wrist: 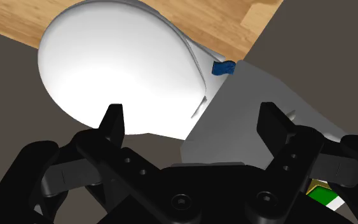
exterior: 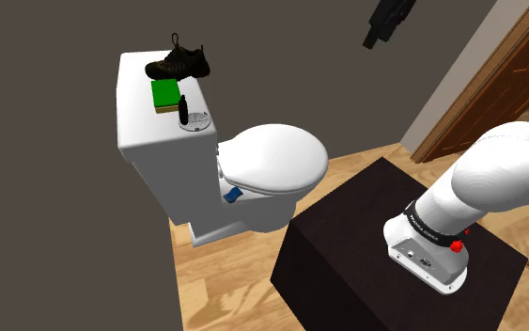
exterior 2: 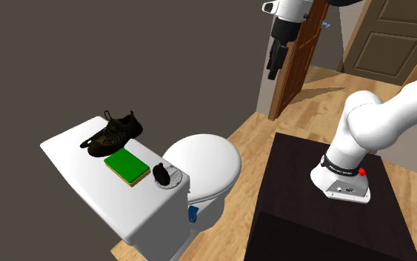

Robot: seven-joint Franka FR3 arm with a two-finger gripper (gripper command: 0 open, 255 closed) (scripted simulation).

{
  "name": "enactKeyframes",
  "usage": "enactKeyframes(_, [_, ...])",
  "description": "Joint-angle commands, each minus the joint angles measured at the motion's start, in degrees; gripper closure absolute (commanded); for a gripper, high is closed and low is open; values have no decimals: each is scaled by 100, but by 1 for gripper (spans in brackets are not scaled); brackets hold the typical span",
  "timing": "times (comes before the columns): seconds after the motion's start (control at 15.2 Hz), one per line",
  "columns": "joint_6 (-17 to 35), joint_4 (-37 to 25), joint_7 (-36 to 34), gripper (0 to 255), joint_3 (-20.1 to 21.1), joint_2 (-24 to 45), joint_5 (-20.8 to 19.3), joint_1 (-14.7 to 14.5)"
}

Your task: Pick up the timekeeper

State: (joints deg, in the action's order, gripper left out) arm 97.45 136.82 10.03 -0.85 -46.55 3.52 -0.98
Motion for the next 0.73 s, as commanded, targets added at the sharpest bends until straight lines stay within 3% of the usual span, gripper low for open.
enactKeyframes(0.0, [0, 0, 0, 0, 0, 0, 0, 0])
enactKeyframes(0.66, [917, -208, -1858, 0, 1277, 1070, 743, -140])
